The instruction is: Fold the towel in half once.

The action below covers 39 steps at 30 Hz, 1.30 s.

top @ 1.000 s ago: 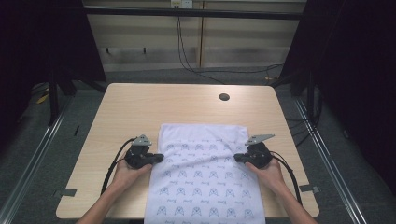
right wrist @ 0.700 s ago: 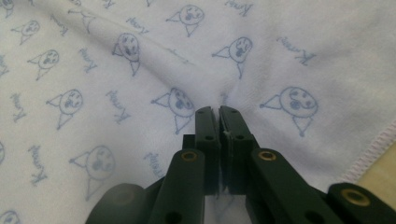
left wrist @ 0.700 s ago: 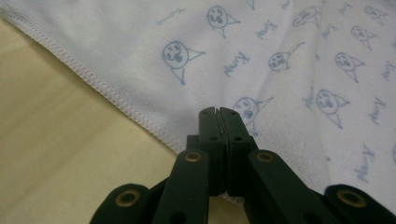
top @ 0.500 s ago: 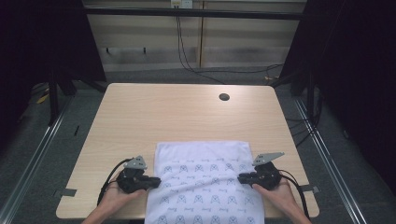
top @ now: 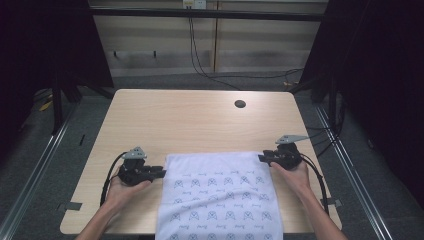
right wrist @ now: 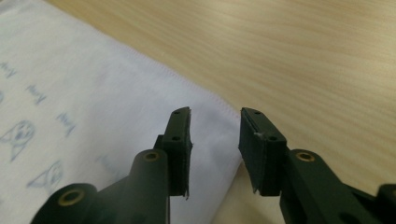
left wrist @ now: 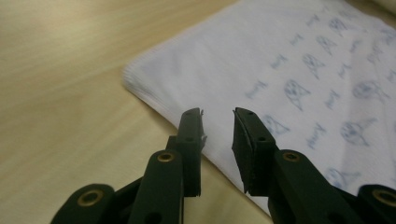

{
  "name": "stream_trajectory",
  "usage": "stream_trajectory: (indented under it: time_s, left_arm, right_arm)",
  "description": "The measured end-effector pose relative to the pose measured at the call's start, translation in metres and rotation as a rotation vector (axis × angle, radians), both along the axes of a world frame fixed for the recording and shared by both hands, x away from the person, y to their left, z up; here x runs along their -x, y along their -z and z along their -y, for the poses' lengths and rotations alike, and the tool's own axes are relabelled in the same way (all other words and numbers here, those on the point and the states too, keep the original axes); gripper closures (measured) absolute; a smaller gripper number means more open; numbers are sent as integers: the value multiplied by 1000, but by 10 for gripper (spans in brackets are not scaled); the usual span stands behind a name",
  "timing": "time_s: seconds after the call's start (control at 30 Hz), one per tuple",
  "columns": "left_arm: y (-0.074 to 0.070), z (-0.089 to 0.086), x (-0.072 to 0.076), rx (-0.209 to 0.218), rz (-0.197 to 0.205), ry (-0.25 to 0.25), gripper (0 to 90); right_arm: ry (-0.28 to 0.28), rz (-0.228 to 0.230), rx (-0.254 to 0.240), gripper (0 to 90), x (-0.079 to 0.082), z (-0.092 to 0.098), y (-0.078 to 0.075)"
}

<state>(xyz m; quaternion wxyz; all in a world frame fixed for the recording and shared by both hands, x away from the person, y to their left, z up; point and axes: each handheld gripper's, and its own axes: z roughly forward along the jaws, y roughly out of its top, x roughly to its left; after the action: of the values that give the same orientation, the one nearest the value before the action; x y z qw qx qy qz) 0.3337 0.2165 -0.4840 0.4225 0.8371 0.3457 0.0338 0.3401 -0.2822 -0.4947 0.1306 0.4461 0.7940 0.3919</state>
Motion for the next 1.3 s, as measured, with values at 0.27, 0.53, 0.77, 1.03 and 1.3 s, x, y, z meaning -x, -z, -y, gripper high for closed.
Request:
stream_trajectory:
  time_s: [0.27,0.53,0.77,1.03,1.3]
  left_arm:
    - [5,-1,-23,-3,57,-91,684]
    - [9,0,-26,-3,39,-91,610]
    - [13,24,-37,-46,46,-59,558]
    - [15,37,-40,-51,54,-28,568]
    - [22,40,-39,-87,80,-58,561]
  right_arm:
    - [-22,-2,52,522,-7,-8,11]
    - [-23,-17,89,769,5,-6,8]
    - [-15,-56,31,839,11,1,9]
    - [-28,-64,32,832,11,1,8]
    - [12,-18,-1,698,6,15,-2]
